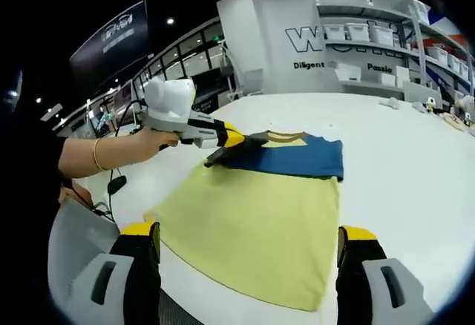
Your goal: Fold the garment on the visible template until the final outline fits inside the template.
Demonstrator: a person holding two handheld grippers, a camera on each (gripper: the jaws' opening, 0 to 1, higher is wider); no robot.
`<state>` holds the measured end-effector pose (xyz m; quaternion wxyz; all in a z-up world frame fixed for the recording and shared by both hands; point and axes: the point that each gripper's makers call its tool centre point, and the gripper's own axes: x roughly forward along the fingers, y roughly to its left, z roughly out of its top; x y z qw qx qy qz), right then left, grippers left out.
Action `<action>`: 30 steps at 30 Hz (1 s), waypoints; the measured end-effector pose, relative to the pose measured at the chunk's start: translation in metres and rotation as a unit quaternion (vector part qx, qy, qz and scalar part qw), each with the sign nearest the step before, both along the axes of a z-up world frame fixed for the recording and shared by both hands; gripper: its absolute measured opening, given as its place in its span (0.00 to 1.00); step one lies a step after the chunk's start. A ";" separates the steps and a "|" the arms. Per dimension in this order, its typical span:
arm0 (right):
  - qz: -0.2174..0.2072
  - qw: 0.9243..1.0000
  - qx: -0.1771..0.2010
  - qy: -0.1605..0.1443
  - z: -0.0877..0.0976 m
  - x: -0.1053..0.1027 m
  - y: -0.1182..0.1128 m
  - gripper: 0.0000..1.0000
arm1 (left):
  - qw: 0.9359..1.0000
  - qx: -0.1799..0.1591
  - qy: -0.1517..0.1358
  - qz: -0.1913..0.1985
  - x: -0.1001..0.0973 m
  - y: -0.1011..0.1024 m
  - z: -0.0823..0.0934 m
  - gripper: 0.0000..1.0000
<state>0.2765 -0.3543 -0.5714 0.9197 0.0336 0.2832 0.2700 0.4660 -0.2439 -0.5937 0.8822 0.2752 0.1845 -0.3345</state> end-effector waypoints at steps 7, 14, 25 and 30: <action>0.001 1.000 -0.001 -0.002 0.000 0.002 0.001 0.98 | 0.999 -0.036 0.016 -0.012 -0.008 -0.011 0.005 0.22; 0.009 1.000 -0.003 -0.005 -0.002 0.006 0.011 0.99 | 0.992 -0.110 0.055 0.023 -0.004 -0.006 0.016 0.66; 0.033 0.999 -0.031 -0.025 -0.002 0.018 0.030 0.99 | 0.986 -0.149 0.051 0.045 0.008 0.019 0.037 0.99; 0.060 0.996 -0.059 -0.032 -0.007 0.025 0.045 0.99 | 0.987 -0.147 0.049 0.046 0.012 0.037 0.043 0.99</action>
